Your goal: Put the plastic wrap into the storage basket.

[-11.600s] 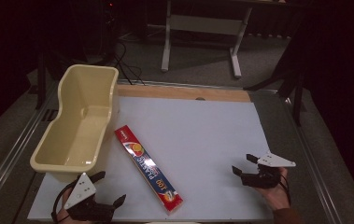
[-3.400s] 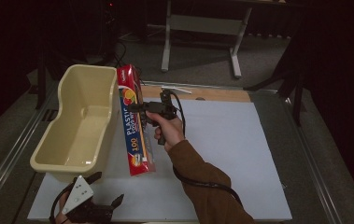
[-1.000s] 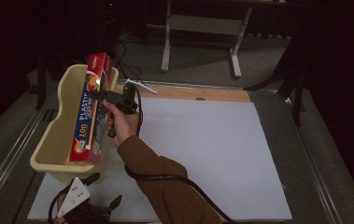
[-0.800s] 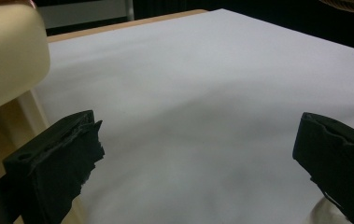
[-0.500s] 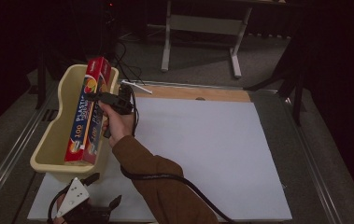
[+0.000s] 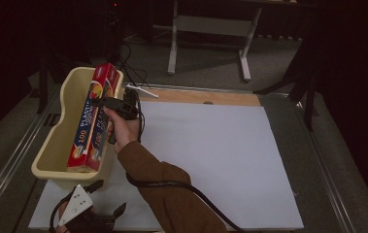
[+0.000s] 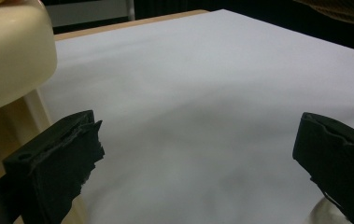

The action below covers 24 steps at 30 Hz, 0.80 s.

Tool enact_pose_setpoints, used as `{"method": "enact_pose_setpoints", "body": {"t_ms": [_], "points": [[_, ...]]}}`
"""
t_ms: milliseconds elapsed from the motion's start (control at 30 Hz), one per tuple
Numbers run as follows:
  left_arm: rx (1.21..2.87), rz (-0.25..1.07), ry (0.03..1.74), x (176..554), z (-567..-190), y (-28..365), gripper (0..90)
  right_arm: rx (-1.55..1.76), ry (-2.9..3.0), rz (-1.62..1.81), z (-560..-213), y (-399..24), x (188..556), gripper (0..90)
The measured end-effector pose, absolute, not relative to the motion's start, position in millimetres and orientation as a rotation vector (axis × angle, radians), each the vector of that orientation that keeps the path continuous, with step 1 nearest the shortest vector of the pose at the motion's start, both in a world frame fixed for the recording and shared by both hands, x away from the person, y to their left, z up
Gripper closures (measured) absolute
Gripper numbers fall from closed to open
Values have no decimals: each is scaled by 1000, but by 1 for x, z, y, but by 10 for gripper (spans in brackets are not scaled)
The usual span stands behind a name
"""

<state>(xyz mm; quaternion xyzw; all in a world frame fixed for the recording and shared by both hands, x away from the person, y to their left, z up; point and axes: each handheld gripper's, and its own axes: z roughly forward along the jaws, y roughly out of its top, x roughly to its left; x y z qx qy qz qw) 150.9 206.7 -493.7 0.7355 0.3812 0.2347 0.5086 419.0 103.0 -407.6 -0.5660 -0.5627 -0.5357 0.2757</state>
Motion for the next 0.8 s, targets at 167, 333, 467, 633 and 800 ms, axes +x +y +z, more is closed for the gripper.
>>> {"method": "enact_pose_setpoints", "body": {"t_ms": [167,333,467,633,800], "points": [[1771,564,921,151,-494,206,6,-1528,-1532,-1420,-410,103,420,359],[1771,564,921,151,-494,206,7,-1538,-1575,-1412,-412,105,420,318],[1768,564,920,151,-494,206,6,-1551,-1587,-1411,-415,104,419,347],[1778,566,919,152,-494,206,6,-1484,-1627,-1475,-397,103,416,367],[1778,566,919,151,-494,206,6,-1470,-1695,-1463,-395,103,412,371]]}}
